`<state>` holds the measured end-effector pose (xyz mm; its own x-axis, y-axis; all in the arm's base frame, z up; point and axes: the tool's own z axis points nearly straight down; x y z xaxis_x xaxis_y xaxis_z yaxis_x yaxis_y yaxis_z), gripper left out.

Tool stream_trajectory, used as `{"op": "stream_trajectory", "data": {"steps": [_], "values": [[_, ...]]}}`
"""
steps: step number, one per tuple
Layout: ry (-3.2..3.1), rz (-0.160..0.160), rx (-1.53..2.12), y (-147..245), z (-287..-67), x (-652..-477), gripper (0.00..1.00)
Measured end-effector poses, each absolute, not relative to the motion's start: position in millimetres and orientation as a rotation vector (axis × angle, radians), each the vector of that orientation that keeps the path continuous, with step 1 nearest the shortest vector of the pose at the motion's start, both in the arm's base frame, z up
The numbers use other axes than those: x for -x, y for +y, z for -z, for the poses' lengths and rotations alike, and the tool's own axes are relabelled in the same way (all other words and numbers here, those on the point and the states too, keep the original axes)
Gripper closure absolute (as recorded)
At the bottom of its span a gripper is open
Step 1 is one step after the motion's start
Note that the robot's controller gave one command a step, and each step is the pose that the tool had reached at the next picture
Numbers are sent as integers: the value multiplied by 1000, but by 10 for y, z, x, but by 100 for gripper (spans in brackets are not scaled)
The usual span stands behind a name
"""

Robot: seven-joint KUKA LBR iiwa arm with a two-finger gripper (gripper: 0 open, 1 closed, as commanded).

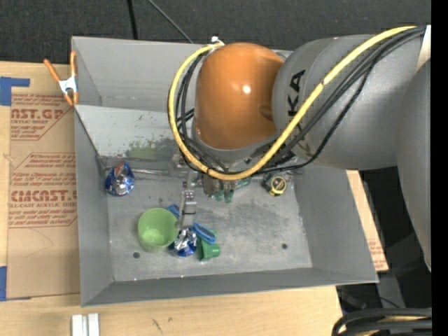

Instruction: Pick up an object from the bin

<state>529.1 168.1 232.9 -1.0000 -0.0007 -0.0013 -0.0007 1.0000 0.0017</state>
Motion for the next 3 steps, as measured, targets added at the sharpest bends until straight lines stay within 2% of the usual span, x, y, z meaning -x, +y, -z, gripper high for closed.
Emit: {"op": "stream_trajectory", "data": {"steps": [1, 2, 3], "values": [[3148, 2, -106, 1411, -1225, -5067, 0], [3139, 0, -203, 1315, -662, -5201, 0], [3135, -4, -203, 1322, -698, -5208, 100]]}}
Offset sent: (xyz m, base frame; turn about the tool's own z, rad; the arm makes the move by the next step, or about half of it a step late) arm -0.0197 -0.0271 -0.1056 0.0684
